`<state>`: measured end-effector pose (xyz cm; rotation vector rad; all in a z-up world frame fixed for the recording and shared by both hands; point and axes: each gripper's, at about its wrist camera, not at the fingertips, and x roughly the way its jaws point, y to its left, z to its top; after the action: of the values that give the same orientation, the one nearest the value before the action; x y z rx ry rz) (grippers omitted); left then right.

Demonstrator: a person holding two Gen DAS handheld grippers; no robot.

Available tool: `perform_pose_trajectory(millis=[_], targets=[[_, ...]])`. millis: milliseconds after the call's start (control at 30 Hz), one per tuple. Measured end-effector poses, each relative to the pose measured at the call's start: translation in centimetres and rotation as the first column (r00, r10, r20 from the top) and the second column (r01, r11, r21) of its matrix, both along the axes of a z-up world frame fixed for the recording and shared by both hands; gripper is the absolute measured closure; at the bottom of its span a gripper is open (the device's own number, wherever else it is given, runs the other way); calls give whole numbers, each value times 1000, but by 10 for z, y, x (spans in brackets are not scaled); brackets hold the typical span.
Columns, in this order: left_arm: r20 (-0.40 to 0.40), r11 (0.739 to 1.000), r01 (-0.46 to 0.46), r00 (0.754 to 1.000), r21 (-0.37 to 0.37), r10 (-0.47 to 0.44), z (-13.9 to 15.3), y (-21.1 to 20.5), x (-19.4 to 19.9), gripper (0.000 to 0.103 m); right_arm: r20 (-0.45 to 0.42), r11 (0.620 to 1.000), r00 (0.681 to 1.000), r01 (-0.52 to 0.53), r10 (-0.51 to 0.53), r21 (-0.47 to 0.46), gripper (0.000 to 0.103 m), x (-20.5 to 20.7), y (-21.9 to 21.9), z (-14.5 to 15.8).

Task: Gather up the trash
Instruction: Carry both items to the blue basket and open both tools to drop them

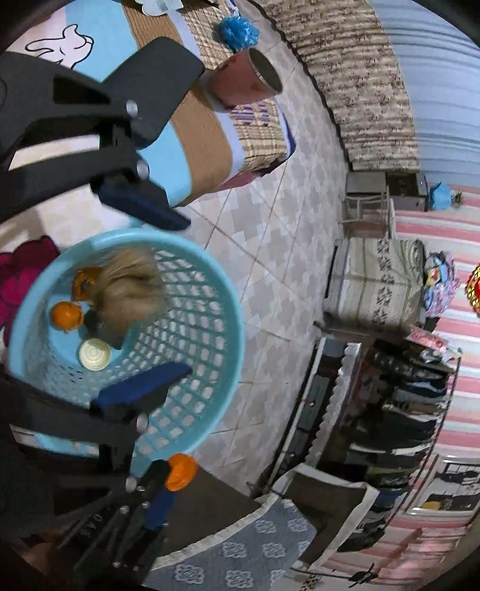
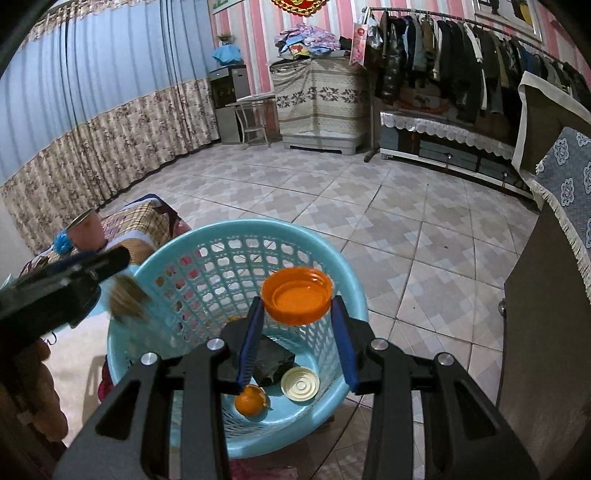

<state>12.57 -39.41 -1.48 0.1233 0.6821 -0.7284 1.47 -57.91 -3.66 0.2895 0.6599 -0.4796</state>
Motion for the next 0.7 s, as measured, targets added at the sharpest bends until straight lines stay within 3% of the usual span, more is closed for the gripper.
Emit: perform_pose_trajectory(millis=[300,567,633,700], targets=[[53,996,-86,995,7,86,18,33,9,12,-4,1000,1000,-17,17,0,66,6,8,-5],[57,985,-173,983,9,172,26,91,15,11,3,998,998,-56,56,3,63,19,37,-3],[71,980,-199,978,19,197,28,106,13,9,8,998,998,-68,68,2,44,22,49,0],[80,975,-222,972,20,220,31,124,12,8,20,997,997,-80,81,-14,36,25,65,5]])
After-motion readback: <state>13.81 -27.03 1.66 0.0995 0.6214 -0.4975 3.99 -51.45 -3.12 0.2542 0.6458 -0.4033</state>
